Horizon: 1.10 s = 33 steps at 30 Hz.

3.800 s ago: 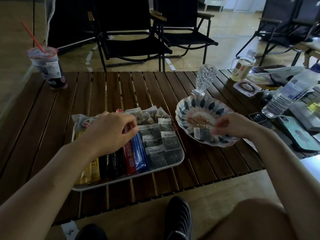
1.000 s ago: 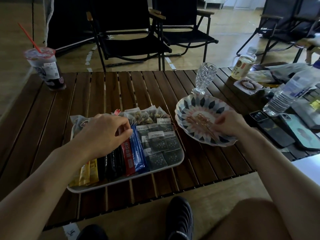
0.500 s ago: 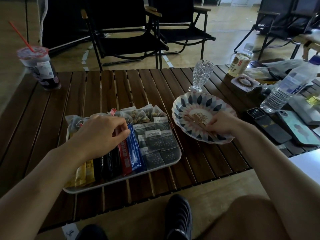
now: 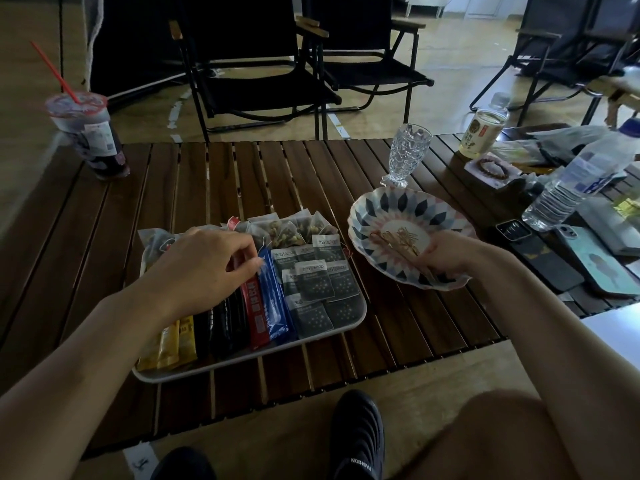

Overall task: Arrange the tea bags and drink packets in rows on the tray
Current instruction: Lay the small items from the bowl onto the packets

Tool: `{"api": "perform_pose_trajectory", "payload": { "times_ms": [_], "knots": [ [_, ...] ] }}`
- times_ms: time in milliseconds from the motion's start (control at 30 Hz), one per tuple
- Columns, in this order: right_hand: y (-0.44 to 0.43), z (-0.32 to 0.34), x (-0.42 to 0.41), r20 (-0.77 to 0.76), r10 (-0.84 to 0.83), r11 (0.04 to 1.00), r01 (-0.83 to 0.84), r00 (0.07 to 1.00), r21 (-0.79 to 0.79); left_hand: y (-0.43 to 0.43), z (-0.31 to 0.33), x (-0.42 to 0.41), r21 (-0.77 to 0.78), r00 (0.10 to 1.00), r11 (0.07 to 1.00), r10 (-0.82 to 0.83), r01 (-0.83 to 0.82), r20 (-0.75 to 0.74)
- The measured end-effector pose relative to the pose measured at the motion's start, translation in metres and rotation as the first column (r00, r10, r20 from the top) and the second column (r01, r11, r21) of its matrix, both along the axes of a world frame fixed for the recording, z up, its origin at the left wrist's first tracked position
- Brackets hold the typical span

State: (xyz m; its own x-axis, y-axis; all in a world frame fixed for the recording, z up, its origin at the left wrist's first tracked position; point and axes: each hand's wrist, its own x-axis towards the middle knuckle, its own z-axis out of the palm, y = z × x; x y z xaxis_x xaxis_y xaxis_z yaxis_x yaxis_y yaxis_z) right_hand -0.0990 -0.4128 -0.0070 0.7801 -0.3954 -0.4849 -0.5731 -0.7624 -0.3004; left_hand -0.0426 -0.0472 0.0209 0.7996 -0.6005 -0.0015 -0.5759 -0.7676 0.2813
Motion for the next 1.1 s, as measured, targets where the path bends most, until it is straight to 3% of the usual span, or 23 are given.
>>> {"api": "perform_pose_trajectory", "payload": {
  "times_ms": [233,400,500,867,1100],
  "knots": [
    [0.0,0.008,0.003,0.167,-0.056,0.998,0.055,0.984,0.01,0.008,0.001,0.001,-0.015,0.999,1.0,0.014,-0.015,-0.04],
    [0.055,0.04,-0.003,0.213,0.101,0.974,-0.141,0.972,0.178,0.017,0.004,0.001,-0.036,0.998,0.999,0.036,-0.038,-0.049],
    [0.09,0.036,0.004,0.183,0.242,0.957,-0.265,0.953,0.114,0.022,0.005,0.002,-0.046,0.998,0.998,0.039,-0.041,-0.042],
    [0.124,0.002,0.024,0.159,0.21,0.976,-0.198,0.965,-0.087,0.032,0.006,0.005,-0.067,0.998,0.996,0.05,-0.053,-0.045],
    [0.123,0.016,0.018,0.282,0.255,0.966,-0.235,0.925,-0.105,0.031,0.007,0.004,-0.065,0.998,0.997,0.048,-0.05,-0.042]
  ]
}}
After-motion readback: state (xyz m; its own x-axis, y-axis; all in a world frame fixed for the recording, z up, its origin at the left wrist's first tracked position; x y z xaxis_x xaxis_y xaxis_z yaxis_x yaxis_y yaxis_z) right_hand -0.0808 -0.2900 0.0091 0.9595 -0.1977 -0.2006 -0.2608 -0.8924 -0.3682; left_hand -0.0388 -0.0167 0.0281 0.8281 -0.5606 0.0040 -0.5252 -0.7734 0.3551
